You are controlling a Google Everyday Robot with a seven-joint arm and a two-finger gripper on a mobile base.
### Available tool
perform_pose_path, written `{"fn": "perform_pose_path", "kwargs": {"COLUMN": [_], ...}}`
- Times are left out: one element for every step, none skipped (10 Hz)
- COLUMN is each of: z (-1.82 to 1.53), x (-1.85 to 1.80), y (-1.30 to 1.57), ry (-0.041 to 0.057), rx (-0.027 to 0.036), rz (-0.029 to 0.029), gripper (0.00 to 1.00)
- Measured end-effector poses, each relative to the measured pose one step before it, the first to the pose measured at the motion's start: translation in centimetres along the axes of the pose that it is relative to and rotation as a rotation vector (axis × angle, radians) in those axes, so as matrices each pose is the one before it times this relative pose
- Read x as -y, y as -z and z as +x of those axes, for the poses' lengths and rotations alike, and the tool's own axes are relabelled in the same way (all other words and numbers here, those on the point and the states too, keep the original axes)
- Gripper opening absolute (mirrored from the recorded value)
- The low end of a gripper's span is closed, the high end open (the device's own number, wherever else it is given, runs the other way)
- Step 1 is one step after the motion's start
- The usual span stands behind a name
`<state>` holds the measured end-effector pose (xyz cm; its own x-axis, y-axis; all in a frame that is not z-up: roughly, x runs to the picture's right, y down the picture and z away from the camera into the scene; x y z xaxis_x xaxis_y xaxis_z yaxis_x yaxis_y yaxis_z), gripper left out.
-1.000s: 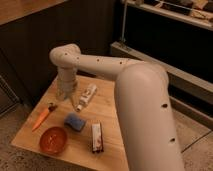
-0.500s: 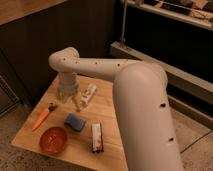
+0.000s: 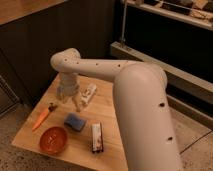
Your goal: Stand the bottle upright
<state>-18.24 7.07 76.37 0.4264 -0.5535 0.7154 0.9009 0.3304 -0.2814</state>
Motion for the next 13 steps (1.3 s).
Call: {"fn": "perform_pose_path", "kwargs": {"z": [0.101,0.259,0.619,0.564,0.607,0.369,0.246,0.365,0.136,-0.027,-0.430,-0.389,-0.406], "x": [-0.056,-0.057,-0.404,-0.221,-0.303,-0.252,-0.123,0.157,0.510,0.302,0.125,-0.091,-0.375], "y": [-0.184,-0.429,-0.964,-0.889,-0.633,-0.606,-0.236,-0.104,0.141,-0.018,-0.415,-0.410,-0.619], "ry": [0.00019,0.00742,0.00734,0.00714,0.00307,0.00561,0.00475,0.02458,0.03171,0.02294,0.02903,0.01650,0.01716], "rx": [-0.00073,-0.00323,-0.00770,-0.00989,-0.01437,-0.01382,-0.01110,-0.03150,-0.02852,-0.01527,-0.00765,-0.00026,0.00183], "rz": [-0.00305,-0.00483,-0.01456,-0.00381,-0.00049,0.00190,0.00598,0.02405,0.02958,0.02019,0.01902,0.00460,-0.00352], "gripper": [0.65,0.65,0.65,0.65,0.65,0.65,0.65,0.65,0.65,0.65,0.65,0.65,0.65]}}
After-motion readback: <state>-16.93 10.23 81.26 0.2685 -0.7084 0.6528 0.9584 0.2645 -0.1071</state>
